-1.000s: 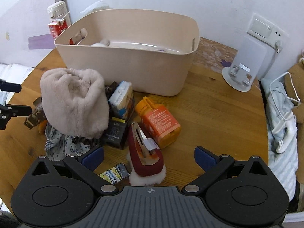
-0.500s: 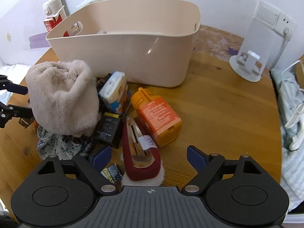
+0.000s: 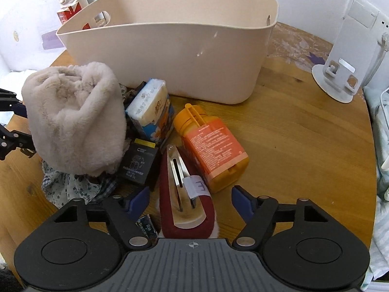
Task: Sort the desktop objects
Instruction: 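Grasp the tan plastic clip with the left tool while the right tool grasps the red-and-white plush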
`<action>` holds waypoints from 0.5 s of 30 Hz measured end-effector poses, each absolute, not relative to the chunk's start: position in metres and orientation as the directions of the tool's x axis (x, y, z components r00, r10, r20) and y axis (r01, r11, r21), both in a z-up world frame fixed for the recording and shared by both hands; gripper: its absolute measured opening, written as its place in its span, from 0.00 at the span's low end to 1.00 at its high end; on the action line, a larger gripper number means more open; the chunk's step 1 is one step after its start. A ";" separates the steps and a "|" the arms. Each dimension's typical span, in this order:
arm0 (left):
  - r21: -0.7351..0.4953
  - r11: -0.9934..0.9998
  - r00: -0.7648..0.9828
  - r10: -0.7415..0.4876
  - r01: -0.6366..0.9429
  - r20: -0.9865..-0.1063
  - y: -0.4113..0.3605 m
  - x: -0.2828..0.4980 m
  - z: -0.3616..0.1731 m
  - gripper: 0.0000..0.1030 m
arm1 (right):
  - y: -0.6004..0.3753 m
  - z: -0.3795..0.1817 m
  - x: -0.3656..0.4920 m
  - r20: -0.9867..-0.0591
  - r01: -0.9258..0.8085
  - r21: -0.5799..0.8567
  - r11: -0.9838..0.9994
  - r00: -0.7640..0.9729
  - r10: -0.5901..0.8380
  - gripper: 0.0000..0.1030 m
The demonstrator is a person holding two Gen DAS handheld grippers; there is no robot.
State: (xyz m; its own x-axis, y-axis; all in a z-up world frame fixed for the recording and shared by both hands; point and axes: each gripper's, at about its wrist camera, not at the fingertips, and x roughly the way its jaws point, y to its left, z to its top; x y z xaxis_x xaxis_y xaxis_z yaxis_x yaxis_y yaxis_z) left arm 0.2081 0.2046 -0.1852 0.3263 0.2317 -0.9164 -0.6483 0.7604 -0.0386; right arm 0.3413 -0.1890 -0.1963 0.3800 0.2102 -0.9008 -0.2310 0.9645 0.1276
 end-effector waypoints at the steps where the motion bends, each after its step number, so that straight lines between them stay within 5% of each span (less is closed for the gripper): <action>1: -0.037 0.761 0.326 0.231 -0.647 -0.917 0.204 0.208 -0.185 0.69 | -0.190 -0.197 0.342 -0.902 -0.229 0.133 0.964 0.375 0.214 0.66; 9: -0.031 0.757 0.322 0.240 -0.652 -0.916 0.200 0.208 -0.184 0.68 | -0.188 -0.199 0.339 -0.909 -0.234 0.148 0.961 0.351 0.225 0.40; 13: -0.039 0.746 0.327 0.243 -0.665 -0.913 0.198 0.203 -0.181 0.68 | -0.187 -0.196 0.336 -0.906 -0.235 0.157 0.959 0.352 0.234 0.39; 15: -0.037 0.742 0.323 0.246 -0.669 -0.914 0.198 0.200 -0.180 0.59 | -0.186 -0.193 0.333 -0.903 -0.237 0.157 0.959 0.358 0.237 0.39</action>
